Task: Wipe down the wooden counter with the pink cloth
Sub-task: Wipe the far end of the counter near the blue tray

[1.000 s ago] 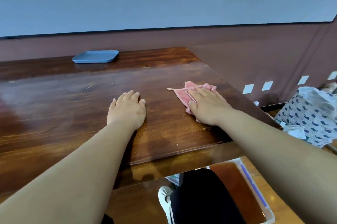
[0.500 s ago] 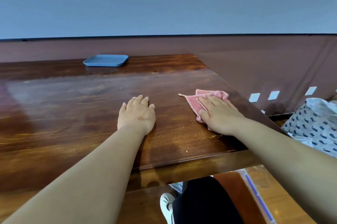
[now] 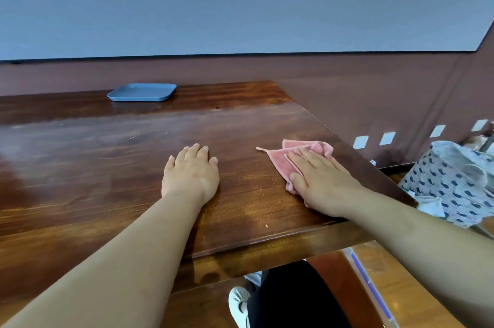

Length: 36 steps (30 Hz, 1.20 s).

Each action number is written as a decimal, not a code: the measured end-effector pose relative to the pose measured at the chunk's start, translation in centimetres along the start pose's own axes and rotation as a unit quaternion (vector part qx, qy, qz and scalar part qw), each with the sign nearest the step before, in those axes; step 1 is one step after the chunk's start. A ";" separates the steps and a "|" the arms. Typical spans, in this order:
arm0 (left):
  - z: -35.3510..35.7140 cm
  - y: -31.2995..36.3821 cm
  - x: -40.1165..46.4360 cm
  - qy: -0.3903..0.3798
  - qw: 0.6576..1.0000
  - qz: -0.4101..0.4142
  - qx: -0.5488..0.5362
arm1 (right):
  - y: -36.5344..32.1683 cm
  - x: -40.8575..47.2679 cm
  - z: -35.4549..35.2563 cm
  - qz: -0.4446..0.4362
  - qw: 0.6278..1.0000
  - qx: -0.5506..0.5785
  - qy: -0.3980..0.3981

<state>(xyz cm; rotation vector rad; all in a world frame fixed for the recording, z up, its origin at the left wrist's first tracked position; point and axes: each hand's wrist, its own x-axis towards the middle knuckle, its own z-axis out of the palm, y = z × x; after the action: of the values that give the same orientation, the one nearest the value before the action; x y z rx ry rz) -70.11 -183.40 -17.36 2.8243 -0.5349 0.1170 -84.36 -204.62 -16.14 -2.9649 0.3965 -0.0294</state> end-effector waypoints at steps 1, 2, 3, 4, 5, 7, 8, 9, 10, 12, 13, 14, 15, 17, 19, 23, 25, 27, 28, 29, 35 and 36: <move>0.0 0.0 0.0 0.000 1.000 -0.001 0.000 | 0.5 -0.1 0.0 -0.002 1.000 -0.001 0.002; 0.0 -0.1 0.0 0.000 1.000 -0.003 0.000 | 0.8 0.4 -0.2 0.004 1.000 -0.003 0.000; -0.1 0.0 0.0 -0.001 1.000 -0.002 0.002 | 1.1 1.3 -0.6 0.020 1.000 -0.004 -0.003; -0.1 0.0 -0.1 -0.002 1.000 -0.001 0.004 | 1.2 2.3 -1.0 0.043 0.999 -0.005 -0.002; -0.2 0.1 -0.1 -0.001 1.000 -0.001 0.005 | 1.2 3.3 -1.4 0.066 0.998 -0.009 0.003; -0.3 0.1 0.0 0.000 1.000 -0.004 0.007 | 0.9 4.5 -1.9 0.088 0.996 -0.015 0.007; -0.3 0.1 0.0 -0.001 1.000 -0.005 0.008 | 0.9 4.3 -1.8 0.085 0.996 -0.011 0.002; -0.2 0.1 0.0 -0.002 1.000 -0.004 0.008 | 0.9 3.4 -1.5 0.071 0.997 -0.008 -0.005; -0.1 0.0 0.1 -0.002 1.000 -0.003 0.009 | 1.1 2.3 -0.8 0.051 0.999 -0.005 -0.004; 0.1 -0.1 0.2 -0.001 1.000 -0.004 0.009 | 1.9 0.1 0.0 0.014 1.000 0.009 0.020; 0.1 -0.1 0.2 0.001 1.000 -0.007 0.012 | 2.5 0.0 0.0 0.007 1.000 0.010 0.027; 0.2 -0.1 0.2 0.002 1.000 -0.008 0.015 | 2.9 0.4 -0.3 0.013 1.000 0.006 0.026; 0.1 -0.1 0.3 0.001 1.000 -0.006 0.017 | 3.1 1.3 -0.7 0.030 0.999 0.001 0.023; 0.0 0.0 0.2 0.004 1.000 0.000 0.016 | 2.9 3.1 -1.4 0.084 0.996 -0.010 0.029; 0.0 0.0 0.2 0.010 1.000 0.003 0.018 | 2.4 3.8 -1.7 0.109 0.993 -0.016 0.031; 0.2 -0.1 0.3 0.010 1.000 0.007 0.025 | 2.8 -0.6 -0.1 0.060 0.997 -0.010 0.048; 0.3 -0.1 0.4 0.013 0.999 0.007 0.028 | 3.7 -2.1 0.3 0.041 0.997 0.001 0.068; 0.3 -0.2 0.4 0.016 0.999 0.007 0.032 | 4.5 -1.0 -0.3 0.062 0.996 0.009 0.059; 0.2 -0.1 0.3 0.013 0.999 0.007 0.031 | 4.8 0.0 -0.7 0.081 0.995 0.007 0.052; 0.1 -0.1 0.2 0.012 0.999 0.007 0.029 | 4.8 0.9 -1.1 0.100 0.994 0.007 0.048; 0.0 -0.1 0.2 0.015 1.000 0.007 0.027 | 4.9 -0.8 -0.2 0.123 0.989 0.012 0.085; 0.1 -0.1 0.2 0.017 0.999 0.009 0.026 | 5.0 -1.8 0.3 0.117 0.988 0.005 0.104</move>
<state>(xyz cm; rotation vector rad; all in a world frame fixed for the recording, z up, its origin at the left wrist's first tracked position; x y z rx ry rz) -69.88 -183.42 -17.44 2.8637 -0.5563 0.1841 -87.43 -208.84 -17.21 -2.8924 0.7653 -0.3146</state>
